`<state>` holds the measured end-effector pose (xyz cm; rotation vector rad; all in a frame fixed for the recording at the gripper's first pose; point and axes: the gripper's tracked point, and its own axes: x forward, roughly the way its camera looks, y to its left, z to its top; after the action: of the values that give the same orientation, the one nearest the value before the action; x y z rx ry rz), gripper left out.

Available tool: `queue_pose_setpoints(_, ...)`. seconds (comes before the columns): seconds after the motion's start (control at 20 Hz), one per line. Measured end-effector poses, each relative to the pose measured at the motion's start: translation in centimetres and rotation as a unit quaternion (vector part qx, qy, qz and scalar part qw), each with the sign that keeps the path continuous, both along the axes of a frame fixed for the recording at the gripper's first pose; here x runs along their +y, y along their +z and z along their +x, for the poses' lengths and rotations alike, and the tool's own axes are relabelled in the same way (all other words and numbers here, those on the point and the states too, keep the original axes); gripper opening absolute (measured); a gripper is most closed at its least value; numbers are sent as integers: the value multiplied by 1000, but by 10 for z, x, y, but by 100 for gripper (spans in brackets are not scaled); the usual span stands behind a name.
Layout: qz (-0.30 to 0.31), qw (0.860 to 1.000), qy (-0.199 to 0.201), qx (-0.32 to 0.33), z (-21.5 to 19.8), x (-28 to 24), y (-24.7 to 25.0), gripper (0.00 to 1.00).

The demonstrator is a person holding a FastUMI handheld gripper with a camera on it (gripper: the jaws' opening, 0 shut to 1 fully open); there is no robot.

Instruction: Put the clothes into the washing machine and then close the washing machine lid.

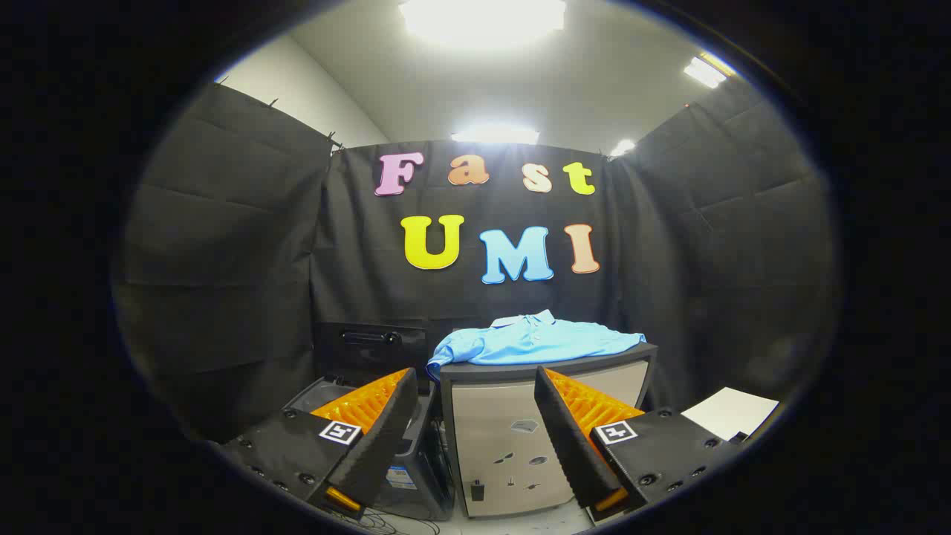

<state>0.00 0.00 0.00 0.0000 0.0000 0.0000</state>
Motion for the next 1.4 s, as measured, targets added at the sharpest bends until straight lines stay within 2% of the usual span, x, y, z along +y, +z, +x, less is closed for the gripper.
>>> queue_pose_setpoints(1.0, 2, 1000, 5, 0, -14, 4, 0, 98)
queue_pose_setpoints(1.4, -11, 1000, -13, -17, 6, -15, 33, 98)
